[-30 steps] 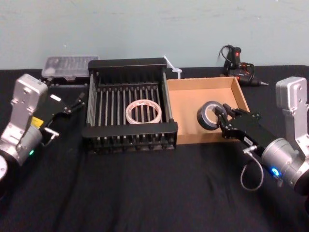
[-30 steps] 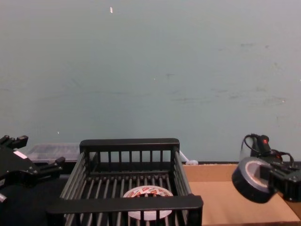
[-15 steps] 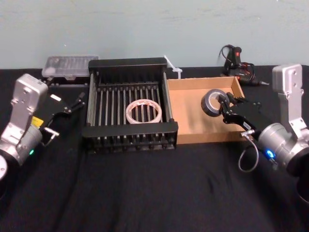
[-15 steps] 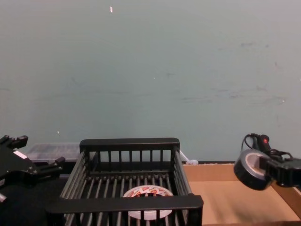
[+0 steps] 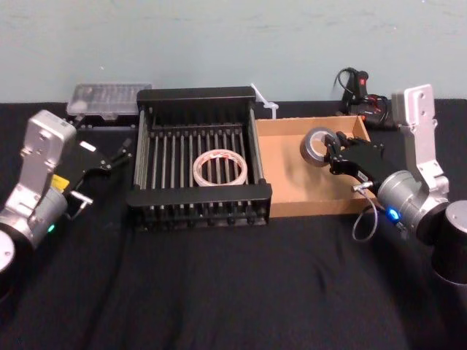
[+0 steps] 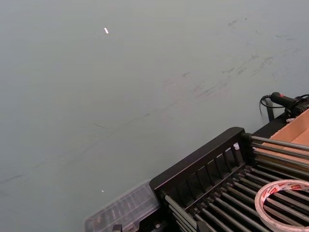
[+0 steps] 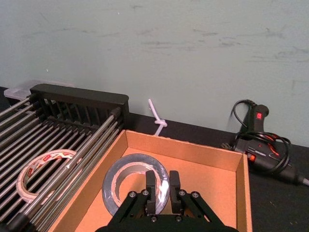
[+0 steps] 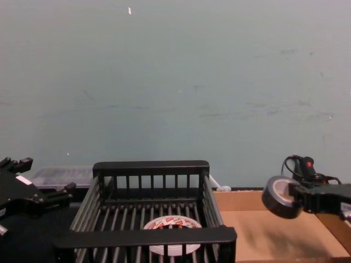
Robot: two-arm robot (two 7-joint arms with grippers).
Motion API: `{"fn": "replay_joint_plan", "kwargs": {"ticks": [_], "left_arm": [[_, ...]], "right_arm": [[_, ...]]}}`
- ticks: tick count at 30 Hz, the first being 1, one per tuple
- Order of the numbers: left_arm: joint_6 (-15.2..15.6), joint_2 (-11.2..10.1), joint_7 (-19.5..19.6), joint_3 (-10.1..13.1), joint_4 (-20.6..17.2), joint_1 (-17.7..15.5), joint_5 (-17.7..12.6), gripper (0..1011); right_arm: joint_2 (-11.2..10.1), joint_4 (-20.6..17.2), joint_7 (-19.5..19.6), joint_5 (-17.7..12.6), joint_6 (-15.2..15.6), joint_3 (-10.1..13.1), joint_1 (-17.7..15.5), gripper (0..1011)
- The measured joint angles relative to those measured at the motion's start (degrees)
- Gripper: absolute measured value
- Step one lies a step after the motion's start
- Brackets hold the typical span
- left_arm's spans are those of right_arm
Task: Pick up the white tape and place it into the black box , Pick up the silver tape and place it into the brown box.
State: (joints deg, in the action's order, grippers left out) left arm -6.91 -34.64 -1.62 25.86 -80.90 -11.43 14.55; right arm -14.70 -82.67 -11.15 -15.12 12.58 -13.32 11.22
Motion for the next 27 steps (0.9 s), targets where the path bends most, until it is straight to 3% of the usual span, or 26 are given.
{"fn": "replay_joint_plan", "kwargs": {"ticks": [11,21,27], "left_arm": [[0.0,0.0,0.0,0.0,0.0,0.0,0.0,1001],[0.0,0.0,0.0,0.0,0.0,0.0,0.0,1001],[0.0,0.0,0.0,0.0,0.0,0.0,0.0,1001]], "right_arm": [[1.7,6.8,-1.4,1.7,-0.5,-0.9,4.6,174],[1.6,6.4,-1.4,1.6,-0.5,-0.9,4.4,178],[1.6,6.3,-1.4,1.6,-0.5,-0.9,4.3,343]]}}
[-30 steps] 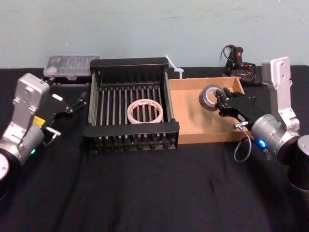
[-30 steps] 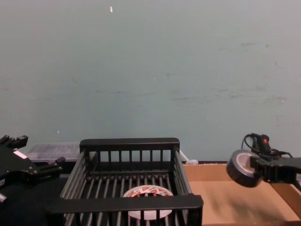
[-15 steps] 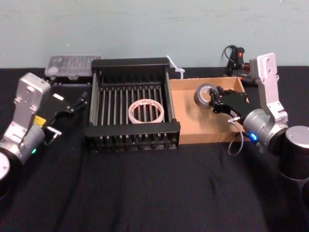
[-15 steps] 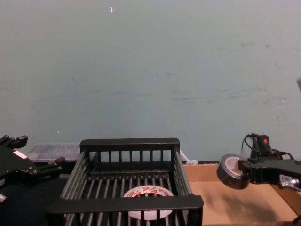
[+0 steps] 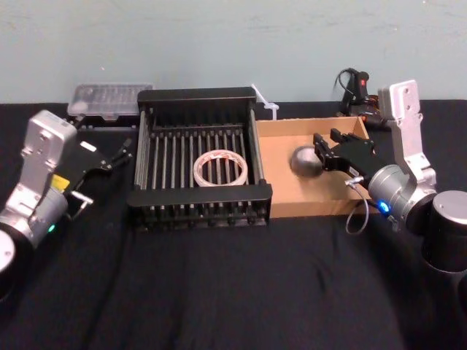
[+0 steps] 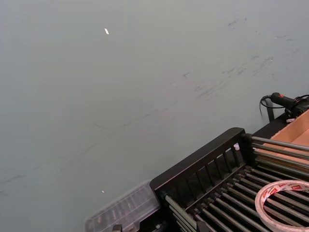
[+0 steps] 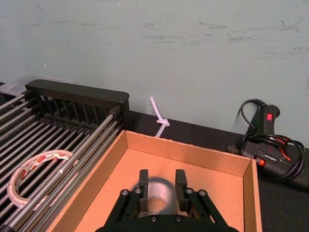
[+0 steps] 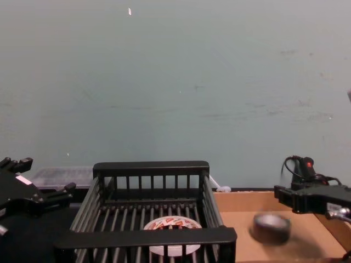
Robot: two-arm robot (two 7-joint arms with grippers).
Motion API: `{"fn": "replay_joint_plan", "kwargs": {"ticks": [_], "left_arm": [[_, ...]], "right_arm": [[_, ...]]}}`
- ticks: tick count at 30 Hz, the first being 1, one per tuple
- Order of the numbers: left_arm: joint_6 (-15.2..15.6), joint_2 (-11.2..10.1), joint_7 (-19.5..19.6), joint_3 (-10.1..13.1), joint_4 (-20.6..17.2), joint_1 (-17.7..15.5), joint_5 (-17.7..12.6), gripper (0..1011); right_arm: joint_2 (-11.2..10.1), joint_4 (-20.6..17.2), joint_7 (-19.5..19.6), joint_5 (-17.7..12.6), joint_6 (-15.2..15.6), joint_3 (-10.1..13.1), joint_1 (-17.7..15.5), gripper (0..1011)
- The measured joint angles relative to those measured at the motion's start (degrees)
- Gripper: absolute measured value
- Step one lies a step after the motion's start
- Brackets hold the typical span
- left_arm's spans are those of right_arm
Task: Pick up the white tape and place it into the black box , Pick up the silver tape and place it into the brown box.
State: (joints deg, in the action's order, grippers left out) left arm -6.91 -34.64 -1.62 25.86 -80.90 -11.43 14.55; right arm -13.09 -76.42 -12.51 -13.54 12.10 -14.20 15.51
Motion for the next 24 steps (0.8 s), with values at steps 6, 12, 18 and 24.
{"fn": "replay_joint_plan", "kwargs": {"ticks": [6,12,18,24], "left_arm": [[0.0,0.0,0.0,0.0,0.0,0.0,0.0,1001],[0.0,0.0,0.0,0.0,0.0,0.0,0.0,1001],[0.0,0.0,0.0,0.0,0.0,0.0,0.0,1001],[0.0,0.0,0.0,0.0,0.0,0.0,0.0,1002]], "right_arm": [[0.0,-0.1,0.0,0.0,0.0,0.0,0.0,539],[-0.1,-0.1,0.0,-0.1,0.0,0.0,-0.1,728],[-0.1,-0.2,0.0,-0.1,0.0,0.0,-0.1,906],[-0.2,-1.9,0.1,0.0,0.0,0.4,-1.6,1002]]}}
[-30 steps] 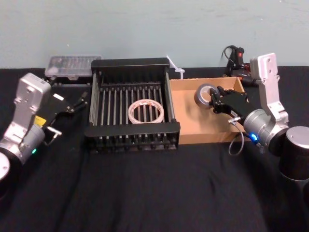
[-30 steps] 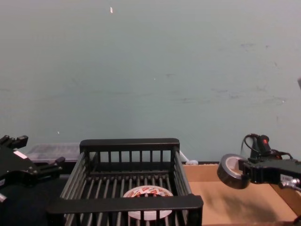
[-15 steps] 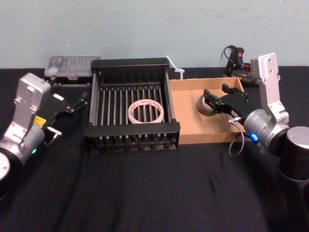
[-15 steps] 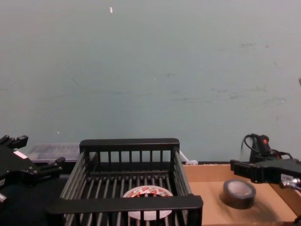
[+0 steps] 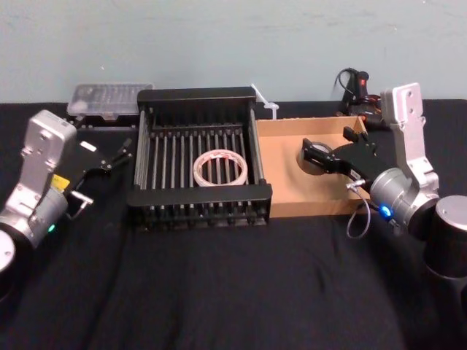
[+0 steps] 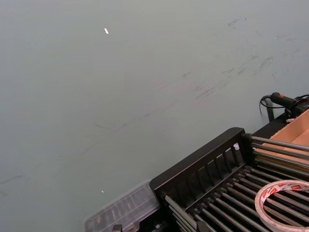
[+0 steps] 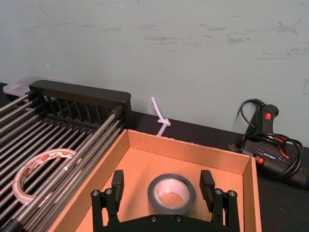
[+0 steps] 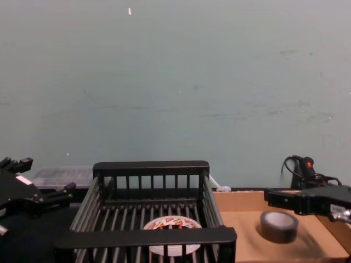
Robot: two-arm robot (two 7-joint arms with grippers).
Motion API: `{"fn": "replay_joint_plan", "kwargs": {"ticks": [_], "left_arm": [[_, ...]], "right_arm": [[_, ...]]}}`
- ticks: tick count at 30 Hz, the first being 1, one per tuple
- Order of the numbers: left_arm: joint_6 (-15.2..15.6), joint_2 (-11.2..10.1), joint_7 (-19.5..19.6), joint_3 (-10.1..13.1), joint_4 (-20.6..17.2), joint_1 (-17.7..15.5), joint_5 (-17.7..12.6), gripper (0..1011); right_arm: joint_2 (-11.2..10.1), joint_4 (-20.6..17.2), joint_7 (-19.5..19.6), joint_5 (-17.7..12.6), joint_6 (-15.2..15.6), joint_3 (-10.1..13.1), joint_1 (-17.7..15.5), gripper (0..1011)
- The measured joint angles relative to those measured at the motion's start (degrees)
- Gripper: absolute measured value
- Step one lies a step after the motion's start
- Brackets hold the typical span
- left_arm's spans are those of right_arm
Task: Pick up the white tape and place it into the black box , Pick up the silver tape and place it into the brown box.
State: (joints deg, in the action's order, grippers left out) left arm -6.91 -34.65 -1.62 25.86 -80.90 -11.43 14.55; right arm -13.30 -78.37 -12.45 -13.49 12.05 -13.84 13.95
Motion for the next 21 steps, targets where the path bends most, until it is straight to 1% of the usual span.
{"fn": "replay_joint_plan", "kwargs": {"ticks": [4,7,8,14,17,21], "left_arm": [[0.0,0.0,0.0,0.0,0.0,0.0,0.0,1001],[0.0,0.0,0.0,0.0,0.0,0.0,0.0,1001],[0.0,0.0,0.0,0.0,0.0,0.0,0.0,1002],[0.0,0.0,0.0,0.0,0.0,0.0,0.0,1001],[0.0,0.0,0.0,0.0,0.0,0.0,0.0,1001],[0.0,0.0,0.0,0.0,0.0,0.0,0.0,1001]], "right_arm": [[-0.1,-1.7,0.5,0.7,-0.7,0.1,-1.6,1002],[-0.2,-3.5,1.5,2.1,-2.2,0.1,-3.1,1002],[-0.2,-4.5,2.0,3.1,-3.2,0.0,-4.0,1002],[-0.2,-7.6,3.8,5.7,-5.9,0.2,-6.9,1002],[0.1,-9.6,4.6,6.7,-7.4,0.8,-9.2,1003],[0.6,-11.1,5.2,7.1,-8.6,1.6,-11.4,1002]]}}
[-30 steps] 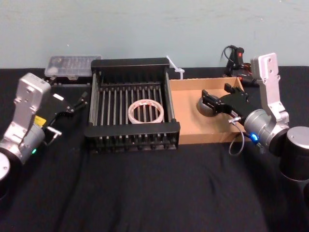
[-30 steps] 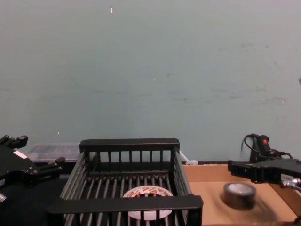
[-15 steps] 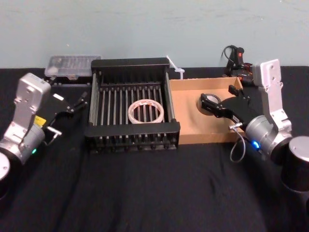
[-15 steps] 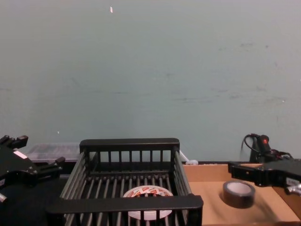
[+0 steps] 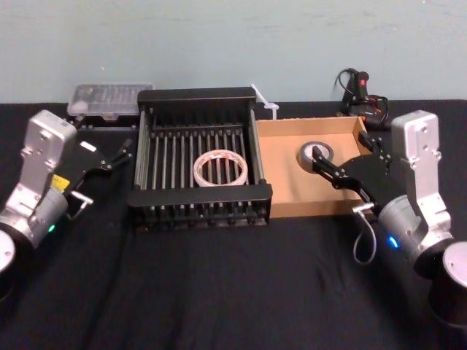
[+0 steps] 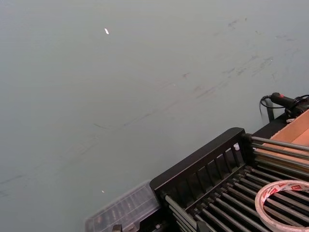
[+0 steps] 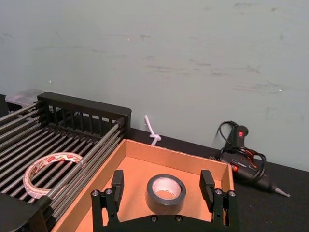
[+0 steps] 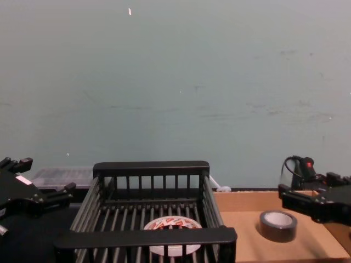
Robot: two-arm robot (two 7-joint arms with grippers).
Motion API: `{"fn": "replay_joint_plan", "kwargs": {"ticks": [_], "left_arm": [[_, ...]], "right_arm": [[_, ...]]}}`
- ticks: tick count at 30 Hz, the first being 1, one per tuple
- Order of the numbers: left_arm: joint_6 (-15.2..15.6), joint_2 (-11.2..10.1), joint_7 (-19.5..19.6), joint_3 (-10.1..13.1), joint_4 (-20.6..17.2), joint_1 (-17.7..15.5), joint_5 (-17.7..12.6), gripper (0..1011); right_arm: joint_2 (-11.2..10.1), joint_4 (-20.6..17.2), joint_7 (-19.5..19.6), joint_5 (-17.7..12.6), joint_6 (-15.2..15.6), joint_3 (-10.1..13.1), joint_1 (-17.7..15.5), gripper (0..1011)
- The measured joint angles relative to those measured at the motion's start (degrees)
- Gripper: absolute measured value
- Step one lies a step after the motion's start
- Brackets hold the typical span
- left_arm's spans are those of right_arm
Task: Pick up the white tape and place it into the black box , Pick up the silver tape and place it into the brown box.
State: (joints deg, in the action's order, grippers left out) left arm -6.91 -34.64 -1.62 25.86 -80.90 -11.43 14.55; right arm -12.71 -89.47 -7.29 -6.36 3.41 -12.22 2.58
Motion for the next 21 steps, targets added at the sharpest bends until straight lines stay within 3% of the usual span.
{"fn": "replay_joint_plan", "kwargs": {"ticks": [10,21], "left_arm": [[0.0,0.0,0.0,0.0,0.0,0.0,0.0,1001],[0.0,0.0,0.0,0.0,0.0,0.0,0.0,1001]], "right_arm": [[1.7,-1.2,1.9,2.4,-6.0,1.6,-4.6,1002],[2.6,-1.3,0.6,3.6,-7.6,2.4,-7.2,1002]]}}
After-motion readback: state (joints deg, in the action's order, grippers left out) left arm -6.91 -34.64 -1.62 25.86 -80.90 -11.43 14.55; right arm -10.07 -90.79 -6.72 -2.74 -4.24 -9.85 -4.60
